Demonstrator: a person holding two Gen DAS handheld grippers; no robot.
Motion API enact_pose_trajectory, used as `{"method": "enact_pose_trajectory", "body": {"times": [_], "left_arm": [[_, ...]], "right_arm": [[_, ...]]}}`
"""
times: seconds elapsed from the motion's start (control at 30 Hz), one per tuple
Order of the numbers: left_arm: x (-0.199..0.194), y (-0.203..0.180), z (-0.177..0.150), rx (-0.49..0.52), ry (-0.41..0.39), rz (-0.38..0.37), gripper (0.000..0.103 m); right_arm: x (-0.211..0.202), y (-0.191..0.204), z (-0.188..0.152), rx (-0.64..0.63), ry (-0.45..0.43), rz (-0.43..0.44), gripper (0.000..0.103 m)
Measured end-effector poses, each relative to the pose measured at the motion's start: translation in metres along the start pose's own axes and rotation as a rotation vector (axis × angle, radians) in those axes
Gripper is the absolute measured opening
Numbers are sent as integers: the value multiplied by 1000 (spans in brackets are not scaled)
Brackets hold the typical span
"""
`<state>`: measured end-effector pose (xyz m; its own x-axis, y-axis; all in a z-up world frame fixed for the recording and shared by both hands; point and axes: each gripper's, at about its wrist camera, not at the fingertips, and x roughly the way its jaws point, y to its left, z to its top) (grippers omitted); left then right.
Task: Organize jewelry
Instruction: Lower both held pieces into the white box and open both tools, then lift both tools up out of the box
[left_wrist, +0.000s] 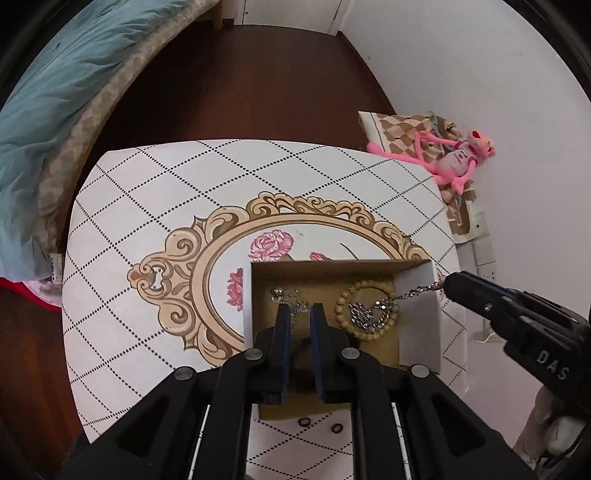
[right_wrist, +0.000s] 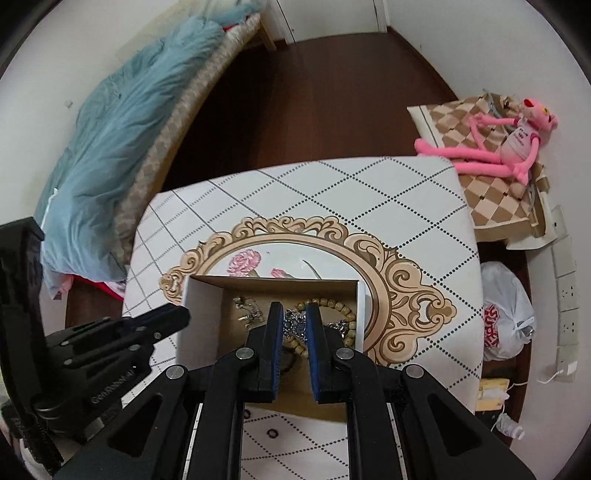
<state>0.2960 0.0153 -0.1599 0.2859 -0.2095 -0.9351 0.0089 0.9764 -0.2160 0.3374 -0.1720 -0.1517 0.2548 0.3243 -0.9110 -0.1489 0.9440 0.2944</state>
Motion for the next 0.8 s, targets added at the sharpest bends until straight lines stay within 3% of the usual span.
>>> {"method": "enact_pose_trajectory", "body": {"times": [0.03, 0.13, 0.3, 0.4, 0.53, 0.6, 0.67, 0.8], "left_arm": [[0, 0, 1, 4, -3, 18, 18], [-5, 1, 4, 1, -24, 44, 70], [-15, 6, 8, -6, -61, 80, 73], [-21, 10, 8, -3, -84, 124, 92], [-31, 13, -1, 0, -127, 170, 98], [-33, 12, -7, 6, -147, 200, 100], [-34, 12, -14, 14, -167, 228, 100], [-29, 12, -33, 18, -175, 252, 100]], "right_arm": [[4, -1, 3, 3, 10, -4, 13], [15, -3, 6, 4, 50, -2, 13], [20, -7, 11, 25, 86, -13, 14], [15, -8, 11, 29, 72, -25, 18], [3, -7, 2, 16, 28, -79, 41], [0, -6, -5, 0, 19, -121, 58], [-2, -4, -16, -20, 5, -189, 93], [-1, 1, -41, -63, -2, -301, 98]]}}
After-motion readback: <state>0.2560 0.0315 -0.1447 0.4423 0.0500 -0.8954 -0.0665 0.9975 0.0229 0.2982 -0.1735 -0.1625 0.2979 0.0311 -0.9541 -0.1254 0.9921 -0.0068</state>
